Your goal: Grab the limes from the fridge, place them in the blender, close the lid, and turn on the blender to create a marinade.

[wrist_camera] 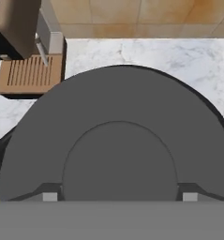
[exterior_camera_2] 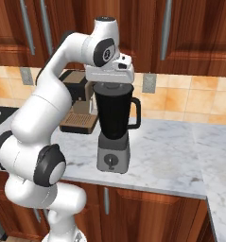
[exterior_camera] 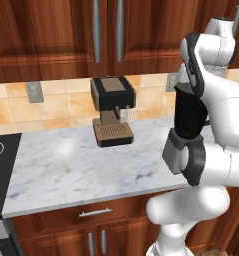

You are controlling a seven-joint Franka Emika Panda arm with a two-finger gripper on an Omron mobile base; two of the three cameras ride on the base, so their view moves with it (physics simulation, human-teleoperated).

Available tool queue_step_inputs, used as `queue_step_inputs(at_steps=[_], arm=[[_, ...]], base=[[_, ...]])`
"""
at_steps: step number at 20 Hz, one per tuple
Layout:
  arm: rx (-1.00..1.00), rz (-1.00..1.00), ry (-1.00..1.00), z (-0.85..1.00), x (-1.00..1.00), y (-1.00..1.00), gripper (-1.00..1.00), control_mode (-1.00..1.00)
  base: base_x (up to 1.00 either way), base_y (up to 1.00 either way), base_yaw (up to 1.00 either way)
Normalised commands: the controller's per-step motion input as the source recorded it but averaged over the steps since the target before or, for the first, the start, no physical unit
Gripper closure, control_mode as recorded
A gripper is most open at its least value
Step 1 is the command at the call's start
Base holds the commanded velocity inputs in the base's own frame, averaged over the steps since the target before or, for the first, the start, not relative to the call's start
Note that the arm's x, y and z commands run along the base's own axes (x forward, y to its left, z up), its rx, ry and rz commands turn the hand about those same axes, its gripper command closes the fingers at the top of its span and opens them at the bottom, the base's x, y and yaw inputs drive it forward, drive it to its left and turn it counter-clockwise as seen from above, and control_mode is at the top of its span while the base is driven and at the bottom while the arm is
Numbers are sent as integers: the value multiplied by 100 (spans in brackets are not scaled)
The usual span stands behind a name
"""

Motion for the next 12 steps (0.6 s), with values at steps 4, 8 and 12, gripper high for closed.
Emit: queue_step_inputs(at_steps=[4, 8, 12], arm=[[0, 0, 0, 0, 0, 0, 100, -100], [0, 0, 0, 0, 0, 0, -100, -100], [0, 0, 0, 1, 0, 0, -100, -100]], base=[[0, 0, 0], [0, 0, 0], [0, 0, 0]])
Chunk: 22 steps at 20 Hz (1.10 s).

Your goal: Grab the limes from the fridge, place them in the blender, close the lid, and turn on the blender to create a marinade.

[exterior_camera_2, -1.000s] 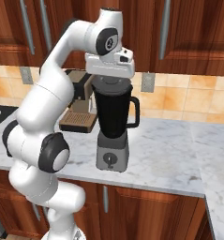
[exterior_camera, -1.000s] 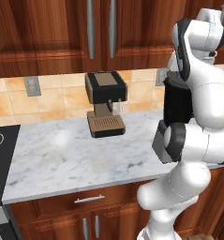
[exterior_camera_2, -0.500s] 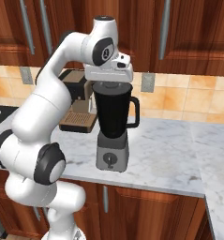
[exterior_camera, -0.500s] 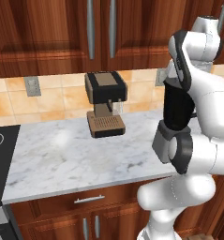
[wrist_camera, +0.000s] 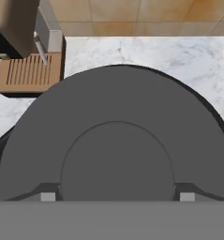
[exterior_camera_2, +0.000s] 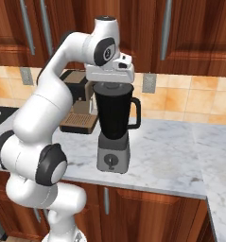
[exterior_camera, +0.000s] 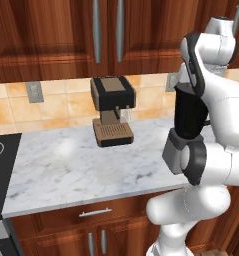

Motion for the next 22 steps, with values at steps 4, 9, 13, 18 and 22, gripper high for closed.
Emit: queue_step_inputs(at_steps=[4, 9, 13, 18, 22], arm=[[0, 0, 0, 10, 0, 0, -100, -100], [0, 0, -1, 15, -3, 1, -100, -100], [0, 0, -1, 13, -8, 1, -100, -100], [0, 0, -6, 7, -36, 0, -100, -100], [0, 0, -13, 0, -100, 0, -100, -100]], base=[[0, 0, 0], [0, 0, 0], [0, 0, 0], [0, 0, 0], [0, 0, 0]])
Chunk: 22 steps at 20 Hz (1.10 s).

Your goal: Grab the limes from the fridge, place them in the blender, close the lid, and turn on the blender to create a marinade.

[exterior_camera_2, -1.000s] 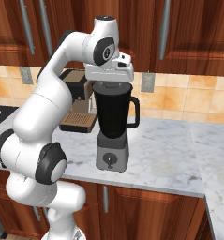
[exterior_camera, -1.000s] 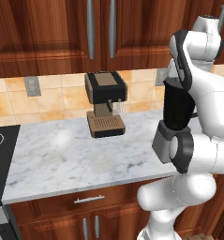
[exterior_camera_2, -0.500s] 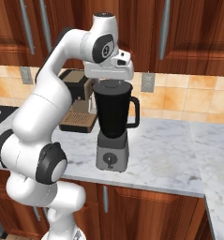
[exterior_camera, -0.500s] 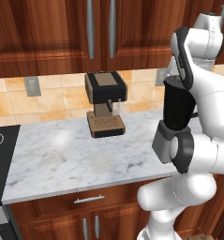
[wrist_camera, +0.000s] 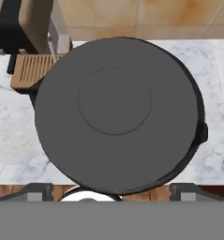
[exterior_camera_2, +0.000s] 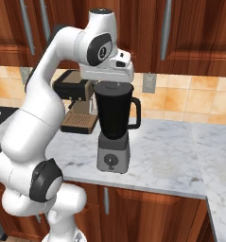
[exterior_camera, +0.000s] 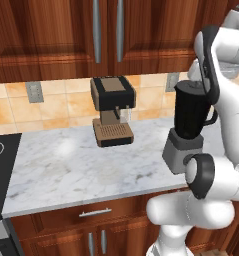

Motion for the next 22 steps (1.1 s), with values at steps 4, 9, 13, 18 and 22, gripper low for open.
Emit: queue_step_inputs(at_steps=[4, 9, 13, 18, 22], arm=[[0, 0, -17, -5, -100, 1, -100, -100], [0, 0, -11, -26, -100, 17, -100, -100], [0, 1, 0, -52, -100, 25, 100, -100], [0, 1, 0, -64, -100, 3, 100, -100], [0, 0, 0, -56, -100, 0, 100, -100]], base=[[0, 0, 0], [0, 0, 0], [0, 0, 0], [0, 0, 0], [0, 0, 0]])
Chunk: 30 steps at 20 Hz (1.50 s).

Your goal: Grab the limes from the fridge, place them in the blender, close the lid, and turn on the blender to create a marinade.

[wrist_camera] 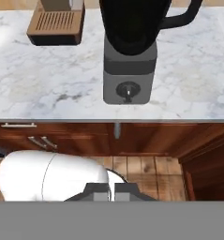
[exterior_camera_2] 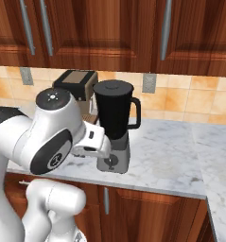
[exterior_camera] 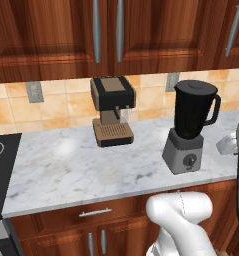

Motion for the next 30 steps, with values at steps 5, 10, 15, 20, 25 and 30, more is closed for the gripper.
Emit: queue_step_inputs(at_steps=[5, 10, 15, 20, 25, 30], arm=[[6, 0, -1, -28, -90, -5, 100, -100], [13, 0, -4, 0, -41, -45, 100, -100], [2, 0, 0, 0, 0, -11, 100, -100], [6, 0, 0, -3, 0, -5, 100, -100], [3, 1, -3, -39, 13, 0, 100, -100], [15, 13, -16, -7, 22, -5, 100, -100]], base=[[0, 0, 0], [0, 0, 0], [0, 0, 0], [0, 0, 0], [0, 0, 0], [0, 0, 0]])
